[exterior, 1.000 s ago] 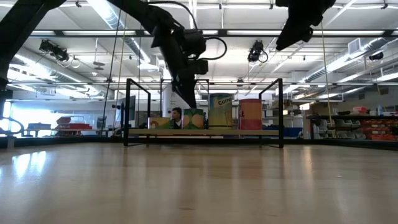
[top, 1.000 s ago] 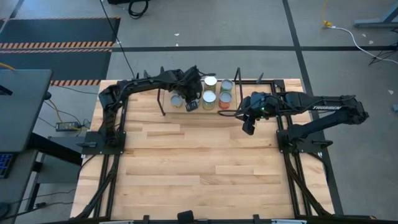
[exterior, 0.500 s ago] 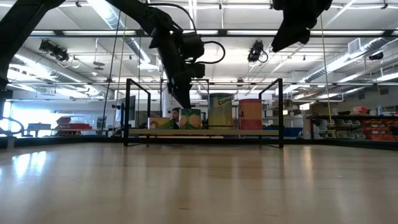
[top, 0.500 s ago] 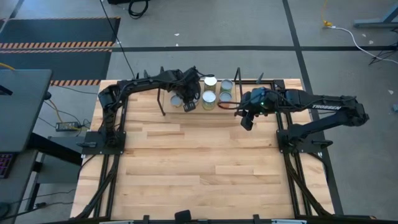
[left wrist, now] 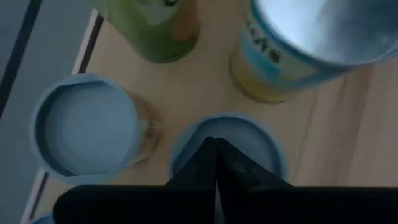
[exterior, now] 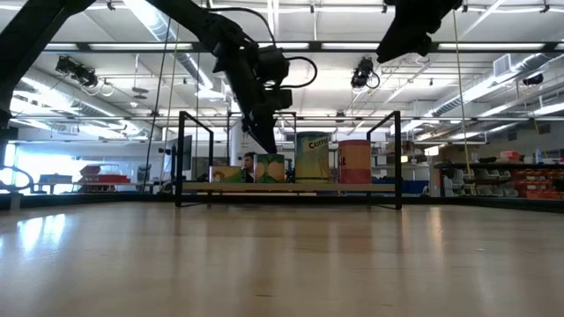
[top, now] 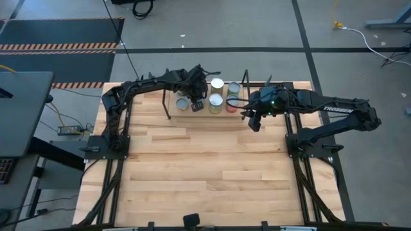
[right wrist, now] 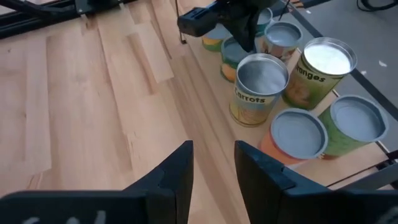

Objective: Pick and place cans onto a shelf
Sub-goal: Adjust the canned peaches on the shelf, then return to Home Position

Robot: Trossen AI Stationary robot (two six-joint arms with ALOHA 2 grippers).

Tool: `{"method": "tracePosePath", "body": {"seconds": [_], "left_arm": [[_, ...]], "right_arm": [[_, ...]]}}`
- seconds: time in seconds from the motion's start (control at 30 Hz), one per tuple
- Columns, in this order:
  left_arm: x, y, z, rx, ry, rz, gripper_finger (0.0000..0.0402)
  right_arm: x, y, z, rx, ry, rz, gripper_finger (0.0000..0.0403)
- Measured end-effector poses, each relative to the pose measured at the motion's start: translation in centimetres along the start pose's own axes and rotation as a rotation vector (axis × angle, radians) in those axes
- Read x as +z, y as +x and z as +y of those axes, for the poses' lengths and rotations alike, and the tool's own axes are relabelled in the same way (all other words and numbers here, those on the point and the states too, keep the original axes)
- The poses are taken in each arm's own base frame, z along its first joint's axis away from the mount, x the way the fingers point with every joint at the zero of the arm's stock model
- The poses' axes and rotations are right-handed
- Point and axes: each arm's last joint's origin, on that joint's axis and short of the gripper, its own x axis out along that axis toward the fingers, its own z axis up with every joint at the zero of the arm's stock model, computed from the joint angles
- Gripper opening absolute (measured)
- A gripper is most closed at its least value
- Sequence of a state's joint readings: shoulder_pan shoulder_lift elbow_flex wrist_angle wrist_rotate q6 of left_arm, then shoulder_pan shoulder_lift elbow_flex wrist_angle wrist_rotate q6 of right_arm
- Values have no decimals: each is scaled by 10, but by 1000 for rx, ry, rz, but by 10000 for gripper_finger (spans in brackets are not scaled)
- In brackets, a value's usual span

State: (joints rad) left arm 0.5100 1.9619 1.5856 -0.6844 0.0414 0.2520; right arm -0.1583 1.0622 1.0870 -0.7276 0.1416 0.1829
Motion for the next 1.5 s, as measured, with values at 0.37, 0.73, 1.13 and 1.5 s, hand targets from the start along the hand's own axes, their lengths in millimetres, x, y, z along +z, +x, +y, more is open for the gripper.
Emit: {"method": "tracePosePath", "body": {"seconds": [0.37,0.73,1.13,1.5], "left_arm": [[-9,9,-15,-29,39,59,8],[-11,5,-14,-16,13,72,11],[18,-22,-9,15,-35,-27,13],[53,-93,-37,-276,-185,-319,4]], "right_arm": [[0,0,0,11,9,2,124],[0,0,0,13,-14,1,124],[5,-16,3,117,-28,-194,94],[-24,-51,11,311,22,-529,11]]}}
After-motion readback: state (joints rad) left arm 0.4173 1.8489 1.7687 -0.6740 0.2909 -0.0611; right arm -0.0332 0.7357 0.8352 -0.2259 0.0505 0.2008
